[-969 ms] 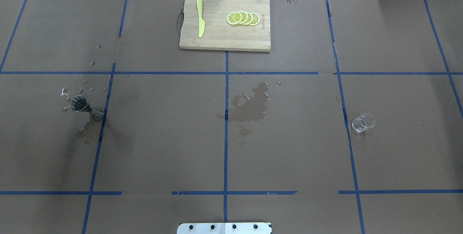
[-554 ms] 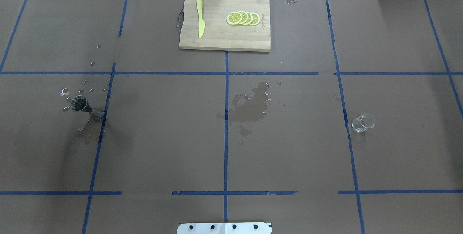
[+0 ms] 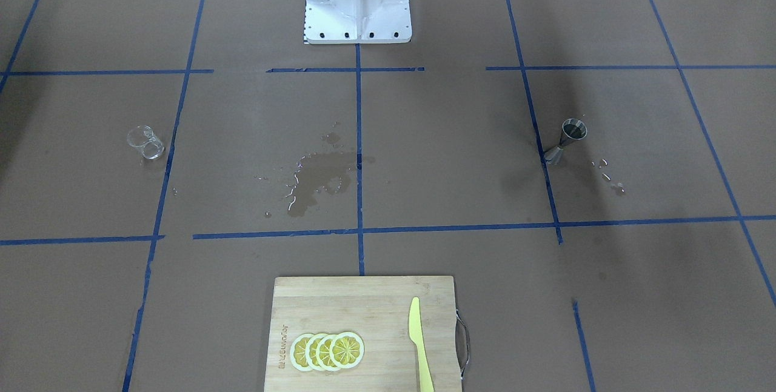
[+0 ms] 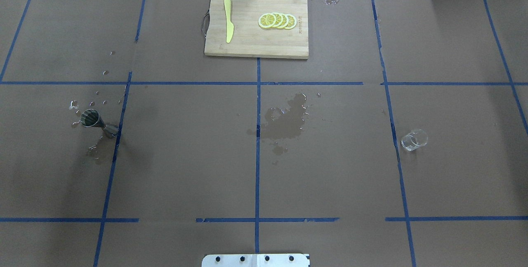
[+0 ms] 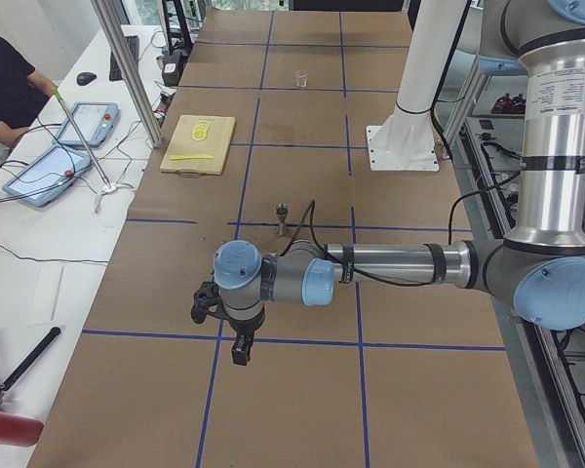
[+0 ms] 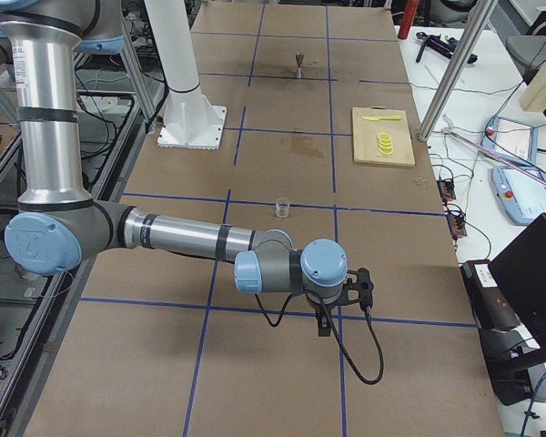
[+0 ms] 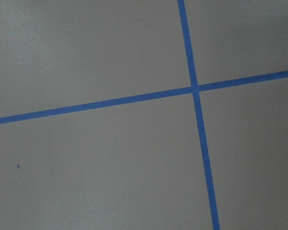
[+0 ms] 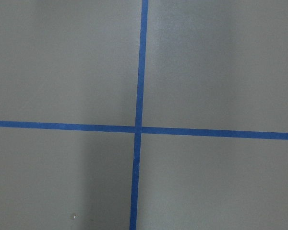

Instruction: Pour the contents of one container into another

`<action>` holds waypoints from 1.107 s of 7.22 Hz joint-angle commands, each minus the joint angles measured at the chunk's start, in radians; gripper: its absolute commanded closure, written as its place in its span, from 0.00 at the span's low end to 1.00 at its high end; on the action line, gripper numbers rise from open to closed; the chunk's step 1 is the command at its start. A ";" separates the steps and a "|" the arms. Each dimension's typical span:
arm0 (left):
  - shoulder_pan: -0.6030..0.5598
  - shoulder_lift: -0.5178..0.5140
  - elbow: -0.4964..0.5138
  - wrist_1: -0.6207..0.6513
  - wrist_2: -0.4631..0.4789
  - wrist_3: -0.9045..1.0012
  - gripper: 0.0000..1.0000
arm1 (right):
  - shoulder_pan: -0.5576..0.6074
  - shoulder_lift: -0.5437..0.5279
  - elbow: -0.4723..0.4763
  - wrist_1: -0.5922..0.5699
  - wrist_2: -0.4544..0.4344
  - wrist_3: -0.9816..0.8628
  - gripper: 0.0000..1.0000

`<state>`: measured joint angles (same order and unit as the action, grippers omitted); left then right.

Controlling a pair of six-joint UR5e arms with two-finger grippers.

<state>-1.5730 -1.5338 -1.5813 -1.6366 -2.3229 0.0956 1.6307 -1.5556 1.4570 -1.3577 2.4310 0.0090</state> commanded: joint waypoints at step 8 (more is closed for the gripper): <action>-0.001 0.011 -0.005 -0.009 -0.087 -0.074 0.00 | -0.003 -0.003 -0.004 0.026 -0.001 -0.001 0.00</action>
<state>-1.5734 -1.5226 -1.5862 -1.6445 -2.4100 0.0203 1.6286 -1.5561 1.4545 -1.3489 2.4299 0.0047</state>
